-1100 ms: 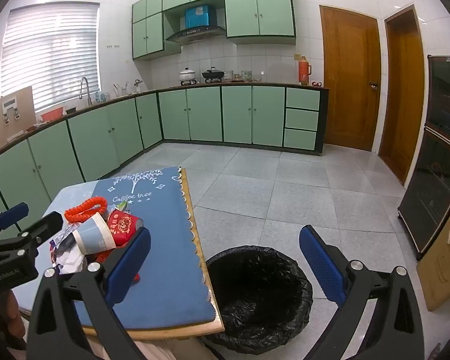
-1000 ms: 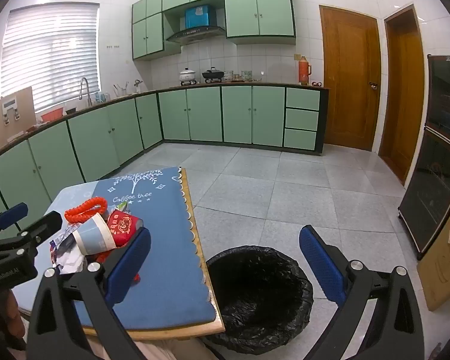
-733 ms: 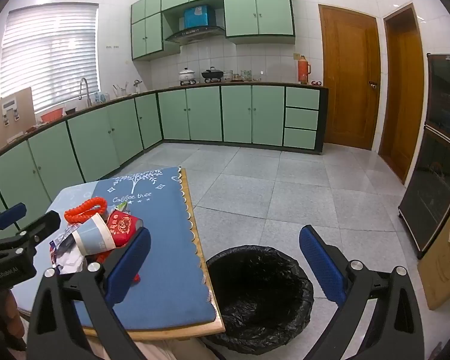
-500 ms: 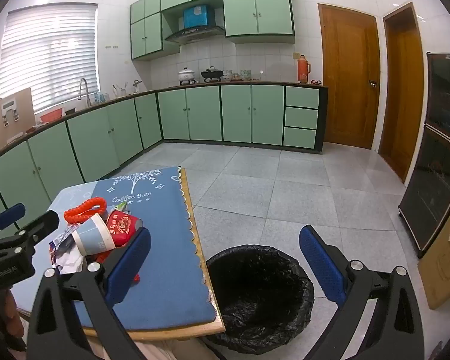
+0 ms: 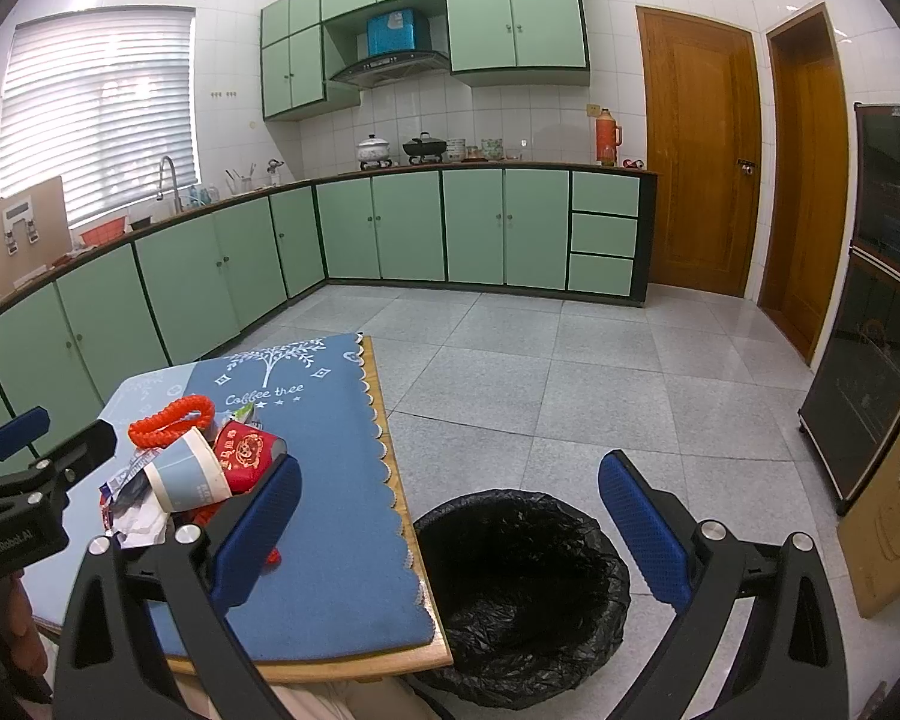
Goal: Collect trash
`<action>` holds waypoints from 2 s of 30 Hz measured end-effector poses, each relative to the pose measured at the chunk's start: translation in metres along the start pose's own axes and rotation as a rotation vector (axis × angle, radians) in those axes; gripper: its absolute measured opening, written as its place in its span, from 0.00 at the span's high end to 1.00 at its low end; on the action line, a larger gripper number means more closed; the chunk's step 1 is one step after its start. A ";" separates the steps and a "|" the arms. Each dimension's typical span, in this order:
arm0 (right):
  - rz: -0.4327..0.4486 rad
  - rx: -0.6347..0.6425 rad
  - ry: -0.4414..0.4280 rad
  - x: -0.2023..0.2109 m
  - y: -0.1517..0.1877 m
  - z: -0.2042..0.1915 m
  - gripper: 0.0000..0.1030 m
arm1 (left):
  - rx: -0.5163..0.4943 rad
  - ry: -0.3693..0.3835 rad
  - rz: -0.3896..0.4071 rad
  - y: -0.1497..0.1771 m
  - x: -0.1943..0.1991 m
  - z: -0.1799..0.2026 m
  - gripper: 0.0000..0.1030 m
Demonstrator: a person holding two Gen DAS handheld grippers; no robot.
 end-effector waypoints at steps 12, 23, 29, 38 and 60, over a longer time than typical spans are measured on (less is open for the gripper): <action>0.000 -0.001 -0.001 0.000 0.000 0.000 0.06 | 0.000 -0.001 0.000 0.000 0.000 0.001 0.05; -0.001 -0.003 -0.001 -0.001 0.000 0.000 0.06 | 0.000 -0.003 0.001 -0.001 0.001 0.000 0.05; 0.000 -0.003 -0.002 -0.001 0.001 0.000 0.06 | 0.000 -0.003 0.000 0.001 0.000 0.002 0.05; 0.000 -0.004 -0.002 -0.001 0.001 0.000 0.06 | -0.001 -0.003 0.000 -0.001 0.001 0.000 0.05; 0.000 -0.005 -0.004 -0.004 0.003 0.000 0.06 | 0.001 -0.004 -0.001 0.000 0.000 0.000 0.05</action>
Point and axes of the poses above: each gripper's, at about its wrist camera, not at the fingertips, and x roughly against the way its jaws point, z to its right, y to its underside, the point moved 7 cm from there along -x, roughly the way its jaws point, and after that the axes turned 12 degrees about x, right-handed, at the moved point
